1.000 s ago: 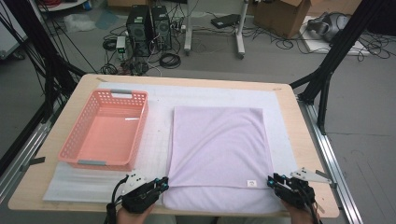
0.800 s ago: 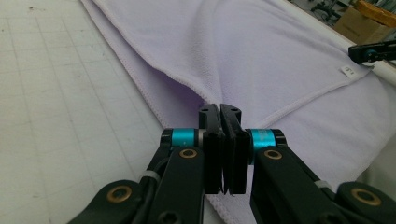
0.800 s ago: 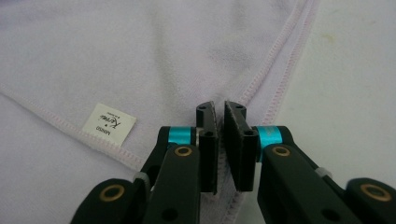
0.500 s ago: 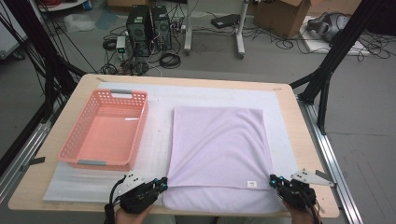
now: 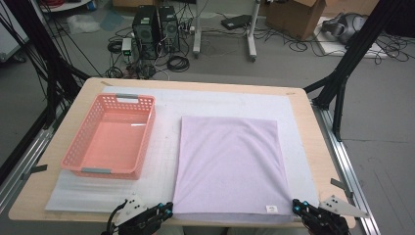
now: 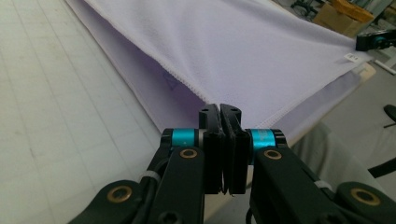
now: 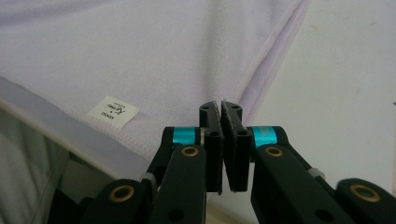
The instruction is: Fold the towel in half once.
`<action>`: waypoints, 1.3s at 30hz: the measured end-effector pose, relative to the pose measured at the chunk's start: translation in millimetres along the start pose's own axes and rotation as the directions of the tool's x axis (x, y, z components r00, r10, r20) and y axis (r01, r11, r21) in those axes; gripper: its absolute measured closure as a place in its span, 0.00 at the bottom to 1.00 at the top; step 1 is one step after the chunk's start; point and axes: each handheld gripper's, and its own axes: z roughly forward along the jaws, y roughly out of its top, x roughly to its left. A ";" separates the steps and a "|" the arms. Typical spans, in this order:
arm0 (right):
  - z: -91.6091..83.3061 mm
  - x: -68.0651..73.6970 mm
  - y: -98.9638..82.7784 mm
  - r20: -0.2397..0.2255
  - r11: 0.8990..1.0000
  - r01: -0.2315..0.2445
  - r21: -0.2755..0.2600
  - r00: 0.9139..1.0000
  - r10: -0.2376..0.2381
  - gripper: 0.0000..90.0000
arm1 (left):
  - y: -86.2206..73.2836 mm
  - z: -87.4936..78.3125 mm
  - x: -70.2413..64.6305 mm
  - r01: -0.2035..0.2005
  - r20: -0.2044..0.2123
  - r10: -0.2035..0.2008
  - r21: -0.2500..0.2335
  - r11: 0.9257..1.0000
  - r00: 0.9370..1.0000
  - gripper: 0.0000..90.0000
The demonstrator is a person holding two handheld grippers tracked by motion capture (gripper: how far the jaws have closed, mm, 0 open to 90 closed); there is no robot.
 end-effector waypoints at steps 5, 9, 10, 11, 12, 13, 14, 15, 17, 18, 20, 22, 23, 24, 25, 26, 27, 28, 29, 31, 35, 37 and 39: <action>-10.3 9.4 -9.1 0.002 1.000 0.028 0.014 1.000 -0.028 0.97 | -9.5 -2.0 -2.6 -0.009 0.003 0.009 0.044 0.999 1.000 0.97; -3.6 9.0 -15.5 0.024 0.999 0.007 0.042 1.000 -0.009 0.76 | -7.7 0.5 -2.4 -0.007 -0.045 0.008 0.030 1.000 0.999 0.70; -4.1 7.5 -14.8 0.029 0.999 -0.015 0.031 0.999 0.014 0.74 | -5.6 -0.3 -1.7 -0.010 -0.055 0.011 0.014 1.000 0.998 0.67; -4.9 5.7 -13.3 0.030 1.000 -0.024 0.012 0.999 0.024 0.73 | -2.6 -0.5 0.3 -0.009 -0.058 0.009 -0.003 1.000 0.998 0.66; -5.5 4.0 -11.3 0.039 0.999 -0.031 -0.005 0.999 0.032 0.73 | 0.9 -0.1 3.0 -0.006 -0.059 0.005 -0.015 1.000 0.998 0.66; -4.7 2.1 -9.3 0.047 0.999 -0.033 -0.016 0.998 0.033 0.73 | 4.6 0.7 5.8 -0.005 -0.064 0.004 -0.023 1.000 0.998 0.66; -2.6 0.1 -7.6 0.052 0.999 -0.036 -0.018 0.998 0.037 0.73 | 8.3 2.4 8.2 -0.007 -0.068 0.004 -0.032 0.999 0.998 0.67; 0.5 -2.4 -6.0 0.056 0.999 -0.038 -0.024 0.998 0.039 0.73 | 11.8 4.2 11.0 -0.007 -0.071 0.005 -0.037 0.999 0.997 0.69; 7.1 -5.5 -3.6 0.059 0.998 -0.051 -0.023 0.997 0.053 0.73 | 17.8 8.1 16.2 -0.007 -0.076 0.004 -0.039 0.999 0.997 0.73; 9.6 -6.2 -2.7 0.062 0.998 -0.055 -0.020 0.997 0.056 0.73 | 20.6 10.8 19.1 -0.008 -0.076 0.005 -0.038 0.999 0.997 0.75; 13.6 -7.6 -1.1 0.065 0.999 -0.045 -0.018 0.997 0.046 0.73 | 26.0 18.2 24.7 -0.004 -0.083 0.003 -0.020 1.000 0.997 0.78; 15.0 -7.7 0.0 0.066 0.999 -0.046 -0.014 0.997 0.047 0.74 | 30.8 27.7 29.9 -0.004 -0.094 0.003 -0.009 1.000 0.996 0.79; 15.7 -8.2 0.6 0.067 0.999 -0.044 -0.013 0.997 0.045 0.74 | 34.4 34.1 32.6 0.001 -0.102 -0.001 -0.001 1.000 0.995 0.79; 16.4 -8.9 1.5 0.069 0.999 -0.046 -0.015 0.996 0.047 0.74 | 36.8 37.6 34.3 -0.004 -0.106 0.005 0.004 1.000 0.994 0.80; 16.8 -9.8 2.0 0.071 0.999 -0.041 -0.016 0.997 0.042 0.74 | 40.2 42.6 36.0 -0.005 -0.113 0.006 0.010 1.000 0.994 0.81; 17.3 -10.8 2.9 0.073 0.999 -0.043 -0.018 0.996 0.044 0.74 | 44.0 47.7 37.7 -0.009 -0.117 0.011 0.022 1.000 0.993 0.81; 18.2 -11.9 3.8 0.073 0.999 -0.044 -0.023 0.996 0.046 0.73 | 48.9 54.8 39.6 -0.023 -0.134 0.028 0.035 0.999 0.991 0.82; 19.8 -13.4 5.1 0.074 0.999 -0.042 -0.024 0.996 0.044 0.73 | 51.9 59.2 41.3 -0.023 -0.142 0.028 0.042 0.999 0.989 0.83; 20.8 -14.1 5.9 0.072 0.999 -0.047 -0.022 0.996 0.049 0.73 | 56.0 65.1 44.2 -0.012 -0.142 0.019 0.051 0.999 0.990 0.83; 24.6 -16.1 8.3 0.072 0.999 -0.045 -0.022 0.996 0.046 0.73 | 63.5 77.1 48.9 -0.013 -0.153 0.023 0.068 0.998 0.988 0.83; 31.8 -18.2 15.3 0.069 0.999 -0.036 -0.022 0.997 0.038 0.73 | 75.3 99.9 58.4 -0.011 -0.195 0.032 0.108 0.994 0.980 0.78; 34.8 -19.8 19.0 0.070 0.999 -0.039 -0.025 0.997 0.040 0.73 | 77.9 106.4 62.0 -0.007 -0.216 0.034 0.122 0.993 0.976 0.73; 37.9 -22.8 22.1 0.068 0.999 -0.040 -0.031 0.997 0.042 0.73 | 80.1 112.8 65.3 -0.013 -0.231 0.045 0.138 0.990 0.972 0.73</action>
